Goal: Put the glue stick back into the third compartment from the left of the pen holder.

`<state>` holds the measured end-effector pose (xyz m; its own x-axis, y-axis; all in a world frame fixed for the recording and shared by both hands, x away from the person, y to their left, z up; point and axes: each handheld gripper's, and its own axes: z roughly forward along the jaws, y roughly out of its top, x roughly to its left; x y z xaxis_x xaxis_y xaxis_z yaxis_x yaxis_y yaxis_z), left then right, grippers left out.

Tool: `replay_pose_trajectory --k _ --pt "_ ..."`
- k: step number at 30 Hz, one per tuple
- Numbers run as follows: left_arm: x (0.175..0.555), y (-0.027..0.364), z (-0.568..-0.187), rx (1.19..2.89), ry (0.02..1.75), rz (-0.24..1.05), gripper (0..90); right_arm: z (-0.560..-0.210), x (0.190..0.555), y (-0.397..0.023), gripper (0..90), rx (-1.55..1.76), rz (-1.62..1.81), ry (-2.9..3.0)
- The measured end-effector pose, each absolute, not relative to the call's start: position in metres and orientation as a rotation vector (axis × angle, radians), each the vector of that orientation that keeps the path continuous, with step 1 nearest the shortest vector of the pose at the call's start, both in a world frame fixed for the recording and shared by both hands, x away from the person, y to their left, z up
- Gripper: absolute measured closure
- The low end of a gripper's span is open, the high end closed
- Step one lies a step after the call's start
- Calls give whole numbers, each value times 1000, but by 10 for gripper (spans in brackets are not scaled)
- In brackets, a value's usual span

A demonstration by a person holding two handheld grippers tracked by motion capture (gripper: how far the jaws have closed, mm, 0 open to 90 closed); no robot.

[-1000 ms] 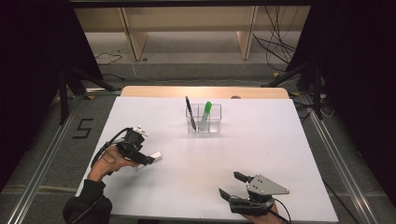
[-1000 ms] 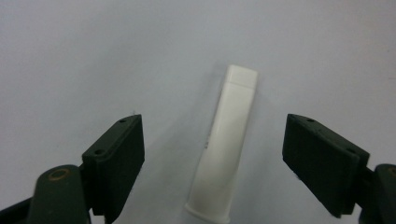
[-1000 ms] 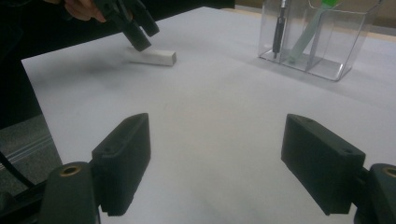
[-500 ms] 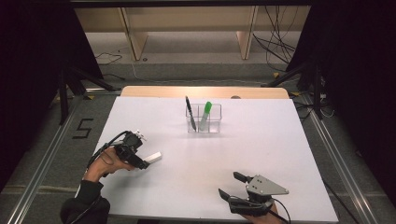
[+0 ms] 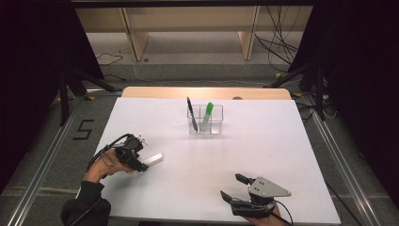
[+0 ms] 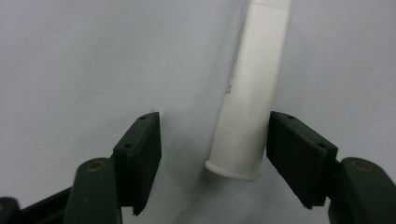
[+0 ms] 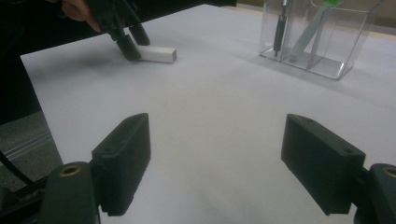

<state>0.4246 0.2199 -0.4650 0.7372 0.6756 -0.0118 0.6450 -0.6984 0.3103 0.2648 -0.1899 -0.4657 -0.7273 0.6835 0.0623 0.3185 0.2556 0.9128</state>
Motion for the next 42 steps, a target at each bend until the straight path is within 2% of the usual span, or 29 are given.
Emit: replay_pose_trajectory --k 6,10,12,14,24,30,35,42 --pt "423 218 -467 2652 990 150 434 -466 264 -187 249 913 1456 2189" --pt "422 216 -465 2676 921 142 550 -466 263 -186 249 903 1450 2196" --pt "421 214 -465 2672 925 130 627 -466 263 -186 249 904 1451 2196" --pt "423 214 -465 2663 957 122 662 -466 263 -186 249 903 1449 2197" --pt "427 217 -461 2591 1024 67 672 -466 263 -187 250 901 1444 2198" --pt "425 217 -440 2471 1061 68 673 -466 263 -186 251 903 1447 2195" --pt "418 205 -426 2439 999 35 672 -466 263 -185 251 903 1446 2194" --pt "405 162 -422 2480 840 -38 672 -466 261 -183 252 871 1427 2179"
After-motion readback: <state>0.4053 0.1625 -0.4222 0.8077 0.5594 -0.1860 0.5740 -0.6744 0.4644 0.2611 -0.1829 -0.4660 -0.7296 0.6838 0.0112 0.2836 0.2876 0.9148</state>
